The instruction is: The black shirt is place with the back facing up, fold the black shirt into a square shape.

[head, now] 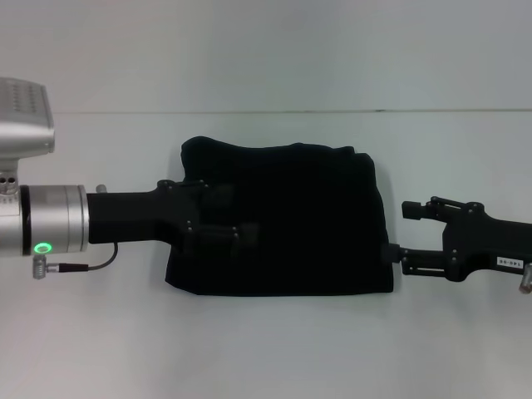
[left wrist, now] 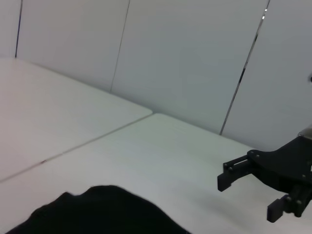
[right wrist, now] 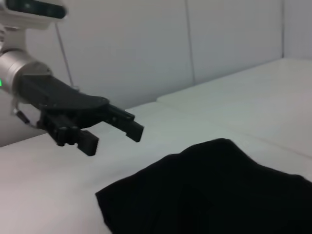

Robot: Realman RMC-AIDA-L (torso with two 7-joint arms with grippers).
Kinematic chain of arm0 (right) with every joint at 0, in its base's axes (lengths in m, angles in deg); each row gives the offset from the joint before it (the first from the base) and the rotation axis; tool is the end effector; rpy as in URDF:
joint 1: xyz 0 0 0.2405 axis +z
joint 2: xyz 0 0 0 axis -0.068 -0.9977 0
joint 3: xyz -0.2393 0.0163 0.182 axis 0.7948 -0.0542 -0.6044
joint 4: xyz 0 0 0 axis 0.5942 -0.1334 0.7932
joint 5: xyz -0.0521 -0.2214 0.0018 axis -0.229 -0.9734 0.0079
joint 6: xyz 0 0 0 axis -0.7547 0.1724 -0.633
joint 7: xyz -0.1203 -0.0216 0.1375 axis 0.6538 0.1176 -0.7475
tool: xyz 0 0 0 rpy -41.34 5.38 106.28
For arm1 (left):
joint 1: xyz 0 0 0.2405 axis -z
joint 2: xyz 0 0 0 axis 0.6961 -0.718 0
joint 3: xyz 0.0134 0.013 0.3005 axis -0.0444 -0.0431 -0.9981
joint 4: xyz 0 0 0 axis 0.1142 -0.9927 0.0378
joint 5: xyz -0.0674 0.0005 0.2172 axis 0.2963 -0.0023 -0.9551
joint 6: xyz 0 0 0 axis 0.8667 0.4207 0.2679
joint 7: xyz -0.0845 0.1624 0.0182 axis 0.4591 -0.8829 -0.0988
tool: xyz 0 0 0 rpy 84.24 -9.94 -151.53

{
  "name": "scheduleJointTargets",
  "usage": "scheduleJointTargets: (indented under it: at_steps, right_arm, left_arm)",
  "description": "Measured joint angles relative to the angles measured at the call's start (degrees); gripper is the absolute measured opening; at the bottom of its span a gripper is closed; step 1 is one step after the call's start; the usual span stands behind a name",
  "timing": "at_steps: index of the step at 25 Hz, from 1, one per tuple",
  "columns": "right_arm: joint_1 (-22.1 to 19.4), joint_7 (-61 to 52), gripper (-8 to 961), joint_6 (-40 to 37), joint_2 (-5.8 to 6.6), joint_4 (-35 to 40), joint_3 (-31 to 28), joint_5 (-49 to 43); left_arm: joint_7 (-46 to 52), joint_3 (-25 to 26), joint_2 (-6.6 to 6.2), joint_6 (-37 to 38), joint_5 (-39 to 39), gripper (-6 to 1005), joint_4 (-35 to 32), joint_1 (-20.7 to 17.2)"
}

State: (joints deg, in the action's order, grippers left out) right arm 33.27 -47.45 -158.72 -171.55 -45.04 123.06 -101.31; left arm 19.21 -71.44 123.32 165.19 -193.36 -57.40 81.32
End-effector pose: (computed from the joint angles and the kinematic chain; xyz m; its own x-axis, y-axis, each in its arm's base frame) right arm 0.3093 0.3866 -0.0504 0.8328 -0.2753 -0.4803 -0.4373 -0.8591 -0.2658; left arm -0.2615 0.4080 -0.0581 0.7976 0.3584 0.4851 0.4668 -0.8762 -0.1203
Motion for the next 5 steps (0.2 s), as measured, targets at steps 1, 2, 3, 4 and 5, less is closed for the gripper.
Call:
scheduleJointTargets:
  at_steps: [1, 2, 3, 4, 5]
  right_arm:
    - [-0.1, 0.0, 879, -0.4, -0.06, 0.0, 0.1, 0.0]
    - [-0.3, 0.0, 879, -0.8, -0.09, 0.0, 0.1, 0.0]
    - [-0.5, 0.1, 879, -1.1, -0.10, 0.0, 0.1, 0.0]
    - [-0.6, 0.1, 879, -1.3, -0.09, 0.0, 0.0, 0.0]
    - [-0.8, 0.2, 879, -1.6, -0.03, 0.0, -0.1, 0.0]
  left_arm:
    - [-0.3, -0.1, -0.01, -0.1, 0.0, 874, 0.1, -0.2]
    - [-0.6, -0.1, 0.00, 0.0, 0.0, 874, 0.1, -0.3]
    - [-1.2, -0.2, 0.00, 0.3, 0.0, 874, 0.1, -0.6]
    - [-1.9, -0.3, 0.00, 0.5, 0.1, 874, 0.1, -0.8]
    - [-2.6, -0.5, 0.01, 0.7, 0.1, 874, 0.0, -1.1]
